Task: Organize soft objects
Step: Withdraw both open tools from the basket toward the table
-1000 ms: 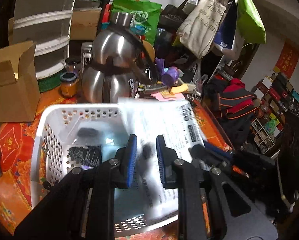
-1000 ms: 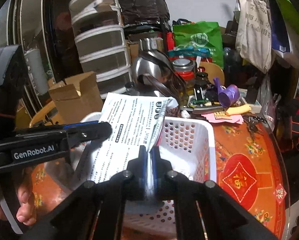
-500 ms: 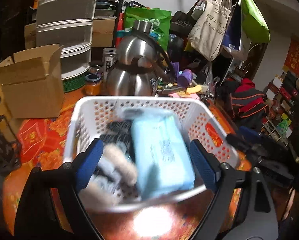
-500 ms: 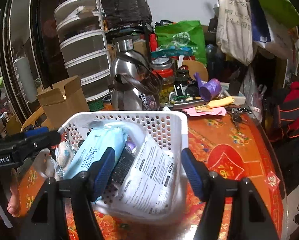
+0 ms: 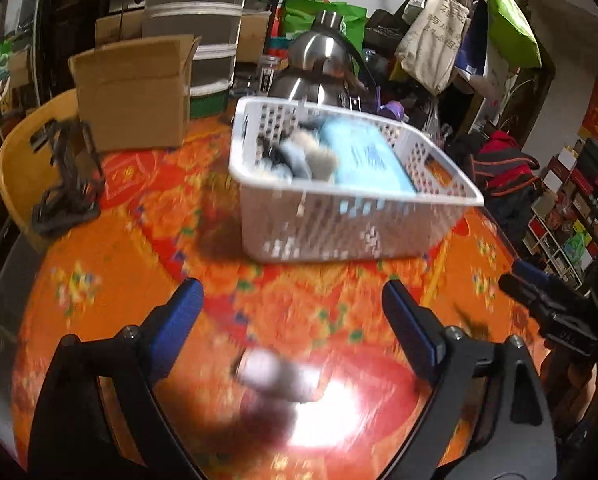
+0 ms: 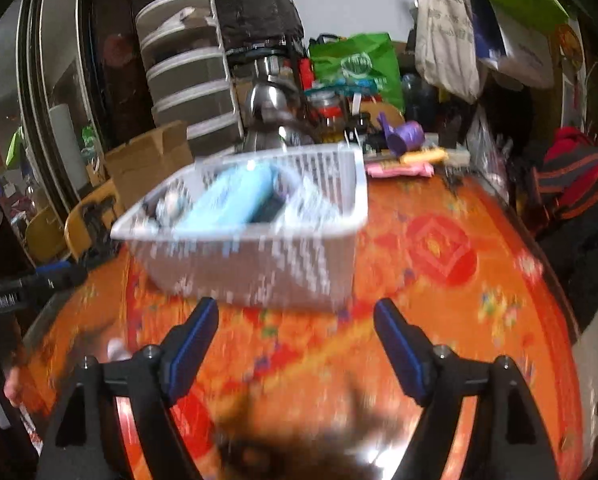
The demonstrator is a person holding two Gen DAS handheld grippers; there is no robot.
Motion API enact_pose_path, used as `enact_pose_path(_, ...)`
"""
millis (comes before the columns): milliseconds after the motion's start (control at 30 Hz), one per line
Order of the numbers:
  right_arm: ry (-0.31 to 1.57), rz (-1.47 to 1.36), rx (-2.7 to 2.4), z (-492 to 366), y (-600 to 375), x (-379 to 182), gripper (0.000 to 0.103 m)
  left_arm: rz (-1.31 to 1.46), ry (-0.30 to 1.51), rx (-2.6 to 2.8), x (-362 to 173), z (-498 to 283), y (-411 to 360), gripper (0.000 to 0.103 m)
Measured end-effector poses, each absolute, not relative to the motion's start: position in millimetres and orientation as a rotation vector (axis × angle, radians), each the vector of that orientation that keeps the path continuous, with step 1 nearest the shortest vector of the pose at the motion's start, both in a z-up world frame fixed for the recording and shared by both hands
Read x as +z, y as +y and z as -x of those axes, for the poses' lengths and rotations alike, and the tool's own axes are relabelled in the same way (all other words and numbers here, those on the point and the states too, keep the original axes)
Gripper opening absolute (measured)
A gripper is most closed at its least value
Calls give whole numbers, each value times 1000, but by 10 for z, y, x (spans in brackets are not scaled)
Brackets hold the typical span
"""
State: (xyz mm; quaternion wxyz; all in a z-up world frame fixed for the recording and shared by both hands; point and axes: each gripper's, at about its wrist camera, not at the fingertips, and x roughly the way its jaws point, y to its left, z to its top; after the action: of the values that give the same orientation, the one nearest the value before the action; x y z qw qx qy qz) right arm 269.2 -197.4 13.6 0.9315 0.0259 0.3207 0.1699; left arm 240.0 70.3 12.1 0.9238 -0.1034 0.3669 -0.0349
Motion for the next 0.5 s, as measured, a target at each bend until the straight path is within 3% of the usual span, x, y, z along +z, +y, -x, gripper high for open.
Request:
enact_pose_path(267, 752, -31, 383, -2101, -1866, -423, 80, 228, 820, -79, -414, -1912, 729, 90)
enact_pose_path(500, 836, -6, 414, -2045, -1675, -696, 80, 191, 897, -124, -665, -2079, 567, 90)
